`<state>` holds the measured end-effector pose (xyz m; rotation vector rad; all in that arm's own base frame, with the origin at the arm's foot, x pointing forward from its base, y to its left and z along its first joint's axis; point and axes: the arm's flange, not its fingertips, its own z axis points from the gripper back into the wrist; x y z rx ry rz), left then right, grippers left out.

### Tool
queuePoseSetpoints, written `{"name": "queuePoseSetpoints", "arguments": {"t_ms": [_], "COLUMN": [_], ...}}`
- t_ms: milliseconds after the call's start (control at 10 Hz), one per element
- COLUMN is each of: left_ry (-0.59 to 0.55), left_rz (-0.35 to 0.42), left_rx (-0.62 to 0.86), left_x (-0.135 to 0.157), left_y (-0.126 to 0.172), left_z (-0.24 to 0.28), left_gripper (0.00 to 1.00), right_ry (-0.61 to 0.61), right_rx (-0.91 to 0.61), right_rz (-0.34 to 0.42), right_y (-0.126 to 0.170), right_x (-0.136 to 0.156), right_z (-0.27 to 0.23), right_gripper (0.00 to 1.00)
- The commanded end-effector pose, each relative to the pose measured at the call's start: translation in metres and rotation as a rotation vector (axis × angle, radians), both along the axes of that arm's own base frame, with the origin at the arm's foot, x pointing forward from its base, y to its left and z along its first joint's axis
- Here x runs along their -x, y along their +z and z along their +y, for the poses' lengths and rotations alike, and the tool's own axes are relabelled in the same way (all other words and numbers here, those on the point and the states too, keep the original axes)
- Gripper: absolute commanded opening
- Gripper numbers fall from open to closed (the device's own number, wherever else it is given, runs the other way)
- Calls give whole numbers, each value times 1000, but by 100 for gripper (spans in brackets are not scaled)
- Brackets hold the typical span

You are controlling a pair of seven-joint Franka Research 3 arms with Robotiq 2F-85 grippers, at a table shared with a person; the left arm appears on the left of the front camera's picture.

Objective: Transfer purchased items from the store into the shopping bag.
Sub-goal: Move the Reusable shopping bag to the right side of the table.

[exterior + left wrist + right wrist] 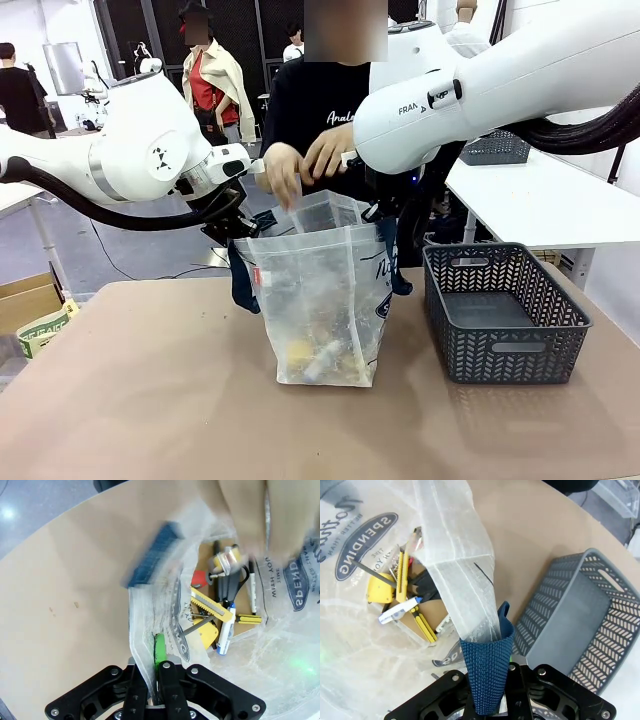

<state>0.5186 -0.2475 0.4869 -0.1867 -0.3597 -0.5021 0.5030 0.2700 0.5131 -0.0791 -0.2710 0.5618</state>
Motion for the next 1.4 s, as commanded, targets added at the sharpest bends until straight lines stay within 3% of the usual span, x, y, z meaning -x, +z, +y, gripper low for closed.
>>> {"name": "queuePoseSetpoints", "arguments": {"t_ms": [0, 1300], "left_ry": [9, 9], "left_rz": [3, 3], "left_rx": [14, 14], "left_x": [1, 1], "left_y": [1, 1], "left_z": [2, 2], "left_gripper": [0, 0], "right_ry": [-1, -1], "right_rx": [-2, -2], "right_rz": [-5, -5], "right_y": [2, 2], "right_x": [0, 0], "right_z": [-1, -1], "right_gripper": [0, 0]}}
